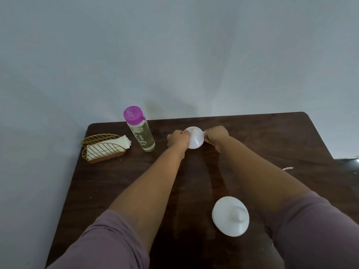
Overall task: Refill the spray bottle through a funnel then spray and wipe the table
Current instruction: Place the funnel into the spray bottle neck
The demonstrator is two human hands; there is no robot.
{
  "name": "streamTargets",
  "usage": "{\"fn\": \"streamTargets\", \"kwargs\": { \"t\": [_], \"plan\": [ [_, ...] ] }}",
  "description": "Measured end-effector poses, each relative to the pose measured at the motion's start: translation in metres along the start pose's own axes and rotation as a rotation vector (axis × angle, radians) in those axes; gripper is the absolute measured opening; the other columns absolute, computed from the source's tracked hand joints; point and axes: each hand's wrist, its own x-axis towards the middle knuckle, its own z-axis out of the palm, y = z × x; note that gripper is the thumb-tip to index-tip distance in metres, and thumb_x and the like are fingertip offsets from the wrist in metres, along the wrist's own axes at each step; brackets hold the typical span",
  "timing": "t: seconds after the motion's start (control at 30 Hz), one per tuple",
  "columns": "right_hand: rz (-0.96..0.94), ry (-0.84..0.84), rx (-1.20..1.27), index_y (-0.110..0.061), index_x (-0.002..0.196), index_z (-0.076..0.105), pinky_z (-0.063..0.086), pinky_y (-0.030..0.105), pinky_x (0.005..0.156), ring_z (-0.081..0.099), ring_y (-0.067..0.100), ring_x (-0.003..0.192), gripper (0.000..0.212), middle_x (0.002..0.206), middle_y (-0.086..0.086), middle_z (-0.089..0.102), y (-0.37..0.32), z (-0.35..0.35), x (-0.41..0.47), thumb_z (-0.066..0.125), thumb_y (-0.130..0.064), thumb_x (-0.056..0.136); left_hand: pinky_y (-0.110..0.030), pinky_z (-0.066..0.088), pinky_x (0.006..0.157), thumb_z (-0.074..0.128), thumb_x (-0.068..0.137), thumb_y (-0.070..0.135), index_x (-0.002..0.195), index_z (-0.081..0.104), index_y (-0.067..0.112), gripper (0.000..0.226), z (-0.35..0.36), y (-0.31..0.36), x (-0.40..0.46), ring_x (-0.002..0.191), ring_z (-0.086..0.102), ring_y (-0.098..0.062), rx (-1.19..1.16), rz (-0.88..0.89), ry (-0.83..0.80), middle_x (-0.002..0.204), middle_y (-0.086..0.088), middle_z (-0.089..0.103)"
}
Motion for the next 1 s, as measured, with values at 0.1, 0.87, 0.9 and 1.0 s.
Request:
{"fn": "streamTargets", "kwargs": {
  "t": [0.1, 0.87, 0.9, 1.0],
  "plan": [
    [0.03, -0.032, 0.201, 0.003, 0.088, 0.066, 0.052, 0.027, 0.077, 0.053, 0.019, 0.074, 0.012, 0.086, 0.014, 0.064, 0.0, -0.011, -0.036, 0.055, 0.005, 0.086, -0.045, 0.055, 0.091, 0.051, 0.09, 0.034, 0.115, 0.064, 0.022, 0.031, -0.005, 0.001, -0.021, 0.106, 0.058, -0.028, -0.098, 0.071, -0.023, 0.129, -0.004, 0.05],
    [-0.392, -0.039, 0.352, -0.012, 0.115, 0.055, 0.058, 0.038, 0.077, 0.059, 0.024, 0.099, 0.029, 0.114, 0.008, 0.056, 0.081, -0.096, -0.285, 0.055, -0.004, 0.088, -0.037, 0.058, 0.086, 0.056, 0.098, 0.024, 0.13, 0.041, 0.021, 0.035, -0.045, -0.063, -0.295, 0.099, 0.06, -0.016, -0.48, 0.364, -0.096, 0.109, -0.002, 0.055],
    [-0.394, -0.049, 0.339, -0.01, 0.115, 0.057, 0.058, 0.037, 0.075, 0.06, 0.024, 0.099, 0.026, 0.114, 0.009, 0.057, 0.085, -0.098, -0.288, 0.054, -0.003, 0.09, -0.038, 0.059, 0.086, 0.054, 0.099, 0.022, 0.128, 0.047, 0.017, 0.031, -0.047, -0.065, -0.298, 0.102, 0.06, -0.018, -0.474, 0.35, -0.139, 0.115, -0.004, 0.056],
    [-0.419, -0.01, 0.273, -0.007, 0.105, 0.063, 0.058, 0.034, 0.073, 0.062, 0.022, 0.093, 0.016, 0.109, 0.011, 0.063, 0.094, -0.102, -0.291, 0.052, -0.007, 0.094, -0.038, 0.059, 0.086, 0.051, 0.1, 0.019, 0.119, 0.059, 0.011, 0.022, -0.049, -0.066, -0.306, 0.103, 0.062, -0.018, -0.466, 0.365, -0.264, 0.12, -0.008, 0.061]
  ]
}}
